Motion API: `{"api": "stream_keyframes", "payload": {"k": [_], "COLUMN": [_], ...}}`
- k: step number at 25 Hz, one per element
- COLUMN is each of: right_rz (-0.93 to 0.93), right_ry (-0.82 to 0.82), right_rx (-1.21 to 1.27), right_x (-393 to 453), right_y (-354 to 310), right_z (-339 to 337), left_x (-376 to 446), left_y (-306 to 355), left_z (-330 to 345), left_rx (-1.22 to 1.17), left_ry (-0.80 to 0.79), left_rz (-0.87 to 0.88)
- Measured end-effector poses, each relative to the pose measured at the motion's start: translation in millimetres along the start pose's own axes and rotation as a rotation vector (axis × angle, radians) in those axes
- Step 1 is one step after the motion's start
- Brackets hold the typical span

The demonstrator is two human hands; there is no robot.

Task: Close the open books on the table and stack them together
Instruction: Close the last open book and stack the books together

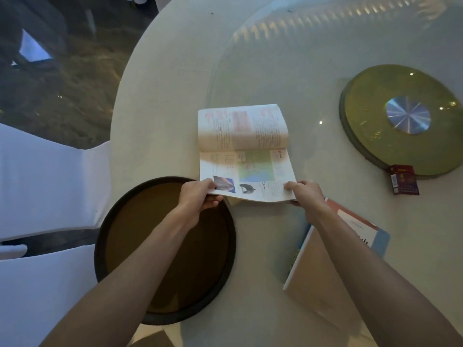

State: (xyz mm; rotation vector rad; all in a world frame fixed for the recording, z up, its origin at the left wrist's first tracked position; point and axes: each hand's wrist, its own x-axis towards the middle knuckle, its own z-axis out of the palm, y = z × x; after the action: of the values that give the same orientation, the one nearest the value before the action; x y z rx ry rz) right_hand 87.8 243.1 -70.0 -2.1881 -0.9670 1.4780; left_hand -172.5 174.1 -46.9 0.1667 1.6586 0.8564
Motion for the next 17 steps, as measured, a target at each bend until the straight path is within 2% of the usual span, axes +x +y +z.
{"api": "stream_keyframes", "payload": {"k": [4,8,11,14,17], "right_rz": [0.023,-0.006,0.076,0.048,-0.079], "right_ry": [-0.089,-0.069,-0.191,-0.101,-0.019], "right_rx": [0.359,0.3,0.494,0.628,0.674], "right_x": [-31.1,-55.9,-62.0,-54.0,-47.6], "right_y": [-8.6,-13.3,-19.2,-38.0,-69.1], "right_z": [-37.0,-71.6,-74.9,-62.7,-48.7], "left_x": [-25.3,-38.8,-38.5,-29.9,-16.0], "left_y": [5.7,2.4,3.8,17.6,43.3], "left_z": [-6.3,-5.2,-1.6,3.8,11.7], "left_rx": [-0.077,-0.23,-0.308,-0.343,-0.331], "left_ry": [-0.217,-0.373,-0.39,-0.366,-0.286], "left_rz": [-0.055,-0.156,-0.194,-0.152,-0.024]}}
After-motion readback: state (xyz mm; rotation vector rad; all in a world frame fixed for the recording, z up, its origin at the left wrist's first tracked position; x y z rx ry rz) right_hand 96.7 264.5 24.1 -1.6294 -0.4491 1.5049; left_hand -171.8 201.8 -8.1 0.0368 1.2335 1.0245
